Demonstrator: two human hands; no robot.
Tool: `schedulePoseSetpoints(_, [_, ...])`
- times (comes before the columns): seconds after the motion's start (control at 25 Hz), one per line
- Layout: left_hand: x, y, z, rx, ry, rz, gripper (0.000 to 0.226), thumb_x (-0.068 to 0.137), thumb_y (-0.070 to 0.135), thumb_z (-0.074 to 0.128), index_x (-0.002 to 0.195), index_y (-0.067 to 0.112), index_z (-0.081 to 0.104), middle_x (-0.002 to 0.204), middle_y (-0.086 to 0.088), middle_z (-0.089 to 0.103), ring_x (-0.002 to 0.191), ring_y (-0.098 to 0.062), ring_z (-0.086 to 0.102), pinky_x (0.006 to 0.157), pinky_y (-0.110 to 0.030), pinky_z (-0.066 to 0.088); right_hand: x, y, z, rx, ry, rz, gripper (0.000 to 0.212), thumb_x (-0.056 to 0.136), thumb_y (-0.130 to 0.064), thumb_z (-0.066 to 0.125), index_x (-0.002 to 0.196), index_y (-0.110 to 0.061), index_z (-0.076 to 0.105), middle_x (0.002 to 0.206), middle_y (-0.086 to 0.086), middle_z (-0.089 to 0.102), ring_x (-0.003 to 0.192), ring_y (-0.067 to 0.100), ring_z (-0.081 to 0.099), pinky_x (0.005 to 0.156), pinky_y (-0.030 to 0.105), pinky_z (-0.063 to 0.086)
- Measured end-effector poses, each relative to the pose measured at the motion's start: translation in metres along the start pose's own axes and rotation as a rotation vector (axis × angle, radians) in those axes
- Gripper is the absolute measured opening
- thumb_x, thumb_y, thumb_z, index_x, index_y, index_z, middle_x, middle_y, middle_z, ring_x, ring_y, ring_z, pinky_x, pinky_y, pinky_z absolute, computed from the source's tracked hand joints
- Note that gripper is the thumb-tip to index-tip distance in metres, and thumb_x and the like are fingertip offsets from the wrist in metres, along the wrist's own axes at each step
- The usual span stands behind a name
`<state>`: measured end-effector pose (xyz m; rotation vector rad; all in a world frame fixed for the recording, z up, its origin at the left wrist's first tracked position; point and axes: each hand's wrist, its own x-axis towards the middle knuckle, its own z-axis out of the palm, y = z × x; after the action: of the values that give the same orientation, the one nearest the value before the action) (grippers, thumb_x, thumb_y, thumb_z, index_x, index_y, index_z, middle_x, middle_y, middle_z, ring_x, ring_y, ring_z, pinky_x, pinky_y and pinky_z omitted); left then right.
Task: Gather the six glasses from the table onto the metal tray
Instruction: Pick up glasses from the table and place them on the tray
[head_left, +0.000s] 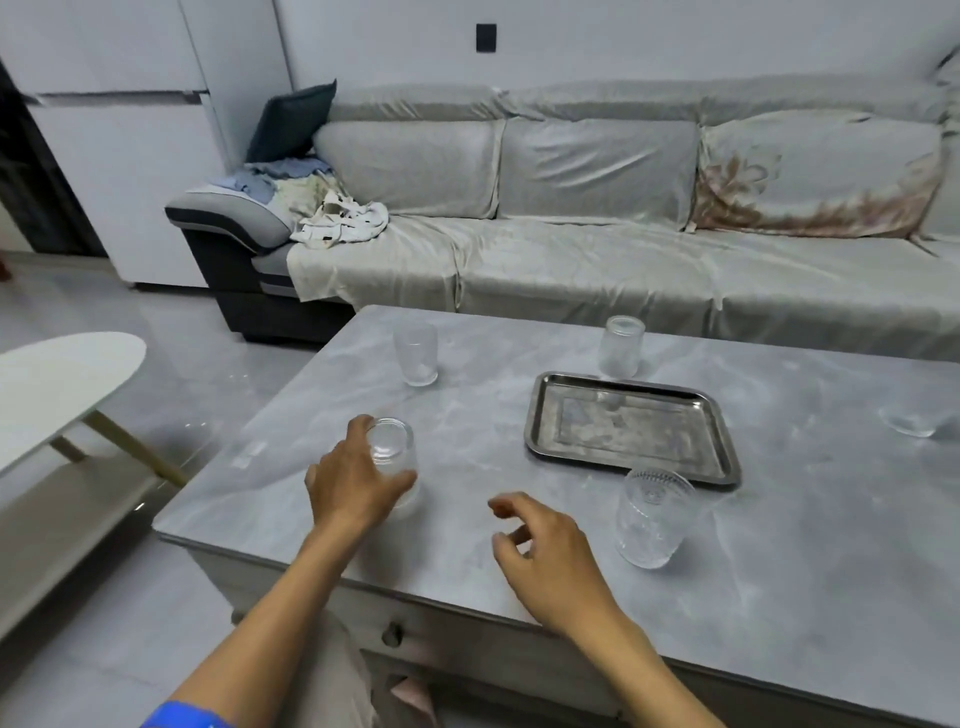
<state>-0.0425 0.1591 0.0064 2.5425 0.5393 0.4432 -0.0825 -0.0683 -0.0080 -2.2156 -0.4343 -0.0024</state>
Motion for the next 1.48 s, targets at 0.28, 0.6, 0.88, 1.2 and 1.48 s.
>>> schedulePoseSetpoints(0.28, [0.004, 0.127, 0.017, -0.207, 0.139, 0.503, 0.078, 0.058, 0.058, 0.068, 0.128, 0.033, 0.045, 0.1, -0.001, 0.062, 0.091, -0.023, 0.059, 0.079, -0.04, 0.049, 0.105, -0.038, -0.101, -0.188, 0.003, -0.13, 0.074, 0.068, -0.045, 0.07, 0.133, -0.039, 0.035, 0.131, -0.006, 0.057, 0.113, 0.017, 0.057, 0.091, 0.037, 0.048])
schedulePoseSetpoints(0.6, [0.091, 0.124, 0.125, -0.65, -0.378, -0.018, 0.046, 0.079, 0.012, 0.063, 0.122, 0.027, 0.057, 0.116, -0.002, 0.064, 0.1, -0.018, 0.061, 0.093, -0.037, 0.05, 0.214, 0.057, -0.163, -0.288, 0.103, 0.099, 0.065, 0.054, -0.057, 0.079, 0.109, -0.029, 0.059, 0.103, -0.008, 0.064, 0.092, 0.015, 0.061, 0.076, 0.032, 0.05])
schedulePoseSetpoints(0.88, [0.105, 0.125, 0.176, -0.317, -0.497, -0.183, 0.028, 0.071, 0.035, 0.068, 0.099, 0.036, 0.069, 0.099, 0.012, 0.071, 0.107, -0.018, 0.062, 0.099, -0.039, 0.036, 0.269, 0.126, -0.125, -0.296, 0.001, 0.135, 0.075, 0.061, -0.043, 0.084, 0.126, -0.021, 0.054, 0.122, 0.003, 0.065, 0.105, 0.021, 0.06, 0.078, 0.029, 0.043])
schedulePoseSetpoints(1.2, [0.105, 0.127, 0.182, -0.313, -0.493, -0.143, 0.021, 0.071, 0.018, 0.069, 0.07, 0.039, 0.071, 0.05, 0.022, 0.06, 0.069, -0.008, 0.06, 0.089, -0.04, 0.037, 0.28, 0.138, -0.111, -0.288, -0.009, 0.138, 0.083, 0.061, -0.04, 0.085, 0.133, -0.022, 0.048, 0.129, 0.006, 0.063, 0.11, 0.024, 0.06, 0.082, 0.03, 0.045])
schedulePoseSetpoints(1.48, [0.102, 0.131, 0.156, -0.28, -0.422, -0.046, 0.042, 0.077, 0.016, 0.066, 0.119, 0.017, 0.066, 0.111, -0.005, 0.071, 0.103, -0.026, 0.065, 0.098, -0.043, 0.048, 0.22, 0.128, -0.138, 0.058, 0.132, 0.281, 0.081, 0.079, -0.05, 0.07, 0.145, -0.027, 0.03, 0.138, 0.003, 0.052, 0.121, 0.023, 0.056, 0.098, 0.043, 0.048])
